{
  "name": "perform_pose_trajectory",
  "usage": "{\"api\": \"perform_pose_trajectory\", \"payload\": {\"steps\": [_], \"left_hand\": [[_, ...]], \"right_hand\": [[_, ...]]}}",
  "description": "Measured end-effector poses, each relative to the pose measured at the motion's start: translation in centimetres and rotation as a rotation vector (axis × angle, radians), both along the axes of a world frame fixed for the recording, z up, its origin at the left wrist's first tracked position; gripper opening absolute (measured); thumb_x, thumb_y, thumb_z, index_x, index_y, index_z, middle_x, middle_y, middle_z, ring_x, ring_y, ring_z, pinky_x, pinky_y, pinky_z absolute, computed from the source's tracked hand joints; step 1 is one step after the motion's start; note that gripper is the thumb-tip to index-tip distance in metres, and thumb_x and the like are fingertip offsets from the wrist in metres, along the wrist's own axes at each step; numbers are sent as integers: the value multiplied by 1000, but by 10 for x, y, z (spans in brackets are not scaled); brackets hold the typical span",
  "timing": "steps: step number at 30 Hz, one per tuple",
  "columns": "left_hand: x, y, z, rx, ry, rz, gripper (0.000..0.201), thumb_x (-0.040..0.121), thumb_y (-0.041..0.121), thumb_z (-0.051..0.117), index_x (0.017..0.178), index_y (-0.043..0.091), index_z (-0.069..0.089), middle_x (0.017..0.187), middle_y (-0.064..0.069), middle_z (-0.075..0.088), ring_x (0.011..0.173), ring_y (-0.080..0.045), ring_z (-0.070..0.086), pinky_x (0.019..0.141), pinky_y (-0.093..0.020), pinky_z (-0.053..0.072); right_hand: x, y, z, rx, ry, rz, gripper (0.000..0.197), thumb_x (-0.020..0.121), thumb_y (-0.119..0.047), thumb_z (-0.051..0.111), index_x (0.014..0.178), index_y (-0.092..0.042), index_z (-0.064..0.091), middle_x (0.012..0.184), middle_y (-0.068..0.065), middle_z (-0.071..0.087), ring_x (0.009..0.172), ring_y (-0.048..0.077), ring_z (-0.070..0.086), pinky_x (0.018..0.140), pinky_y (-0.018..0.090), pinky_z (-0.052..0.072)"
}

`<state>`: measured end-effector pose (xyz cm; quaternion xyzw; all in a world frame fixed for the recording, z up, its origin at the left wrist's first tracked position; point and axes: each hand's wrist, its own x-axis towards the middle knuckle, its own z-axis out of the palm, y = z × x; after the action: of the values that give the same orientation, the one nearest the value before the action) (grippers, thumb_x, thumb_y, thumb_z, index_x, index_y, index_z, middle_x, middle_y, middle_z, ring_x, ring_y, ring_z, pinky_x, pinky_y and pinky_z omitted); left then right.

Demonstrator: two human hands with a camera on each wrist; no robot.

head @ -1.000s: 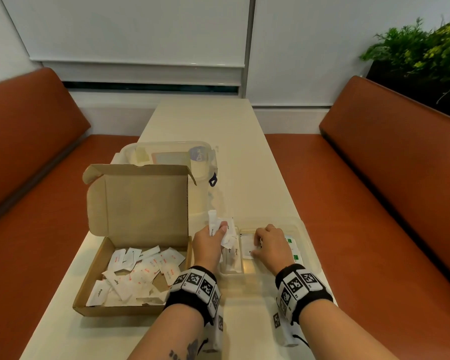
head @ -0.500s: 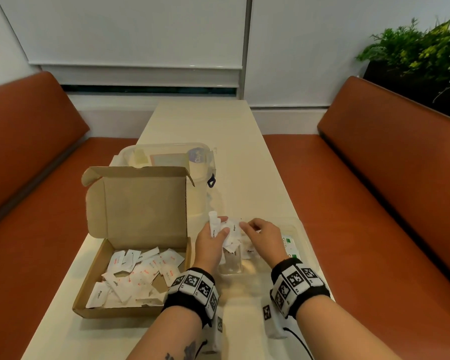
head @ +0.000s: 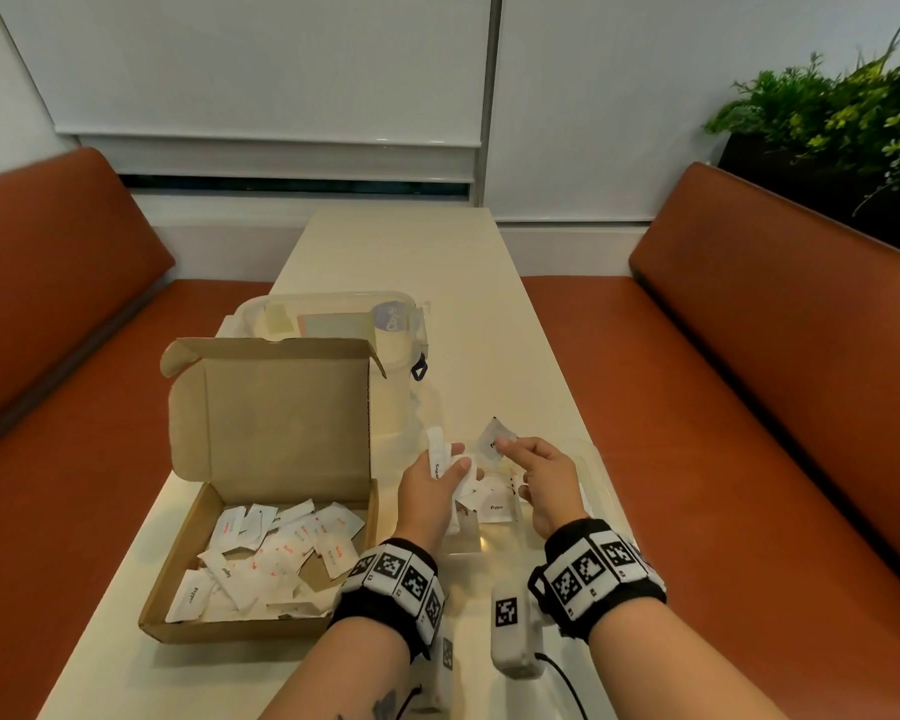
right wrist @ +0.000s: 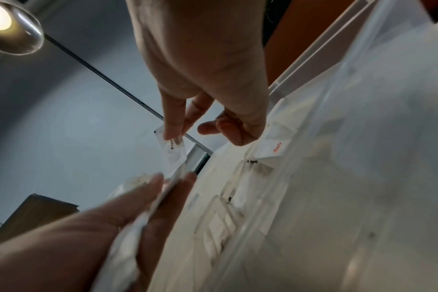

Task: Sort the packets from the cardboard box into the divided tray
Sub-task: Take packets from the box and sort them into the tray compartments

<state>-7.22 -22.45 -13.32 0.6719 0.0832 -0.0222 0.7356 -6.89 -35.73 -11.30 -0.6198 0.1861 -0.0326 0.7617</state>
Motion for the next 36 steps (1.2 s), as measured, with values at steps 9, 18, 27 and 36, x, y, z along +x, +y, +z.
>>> {"api": "perform_pose_trajectory", "payload": {"steps": [9, 18, 27, 36], "left_hand": [[0, 0, 7, 99, -4, 33, 8, 86, 11, 67, 83, 18, 66, 83, -7, 70, 80, -24, 66, 80, -39, 53], [0, 3, 7, 184, 8, 7, 6, 88, 11, 64, 92, 14, 68, 89, -9, 69, 83, -25, 64, 78, -35, 51], [-5, 13, 9, 240, -6, 115, 22, 95, 16, 56, 113, 11, 66, 104, -6, 70, 89, -15, 62, 57, -5, 42], [-6, 15, 13, 303, -14, 85, 23, 95, 15, 56, 115, 9, 66, 103, -7, 67, 93, -18, 59, 54, -1, 37]], "right_hand": [[0, -6, 6, -234, 23, 164, 19, 78, -8, 73, 68, -13, 57, 66, -2, 58, 55, 6, 52, 52, 16, 40], [6, -12, 23, -734, -35, 374, 9, 79, -5, 69, 81, -14, 71, 75, 4, 67, 68, 13, 60, 69, 24, 50], [-4, -14, -16, -810, 98, 307, 16, 72, -12, 79, 65, -17, 66, 73, -1, 64, 74, 10, 55, 60, 15, 39], [1, -6, -28, -1061, 105, 317, 19, 69, -13, 80, 66, -22, 64, 93, 7, 62, 95, 23, 56, 73, 24, 42]]}}
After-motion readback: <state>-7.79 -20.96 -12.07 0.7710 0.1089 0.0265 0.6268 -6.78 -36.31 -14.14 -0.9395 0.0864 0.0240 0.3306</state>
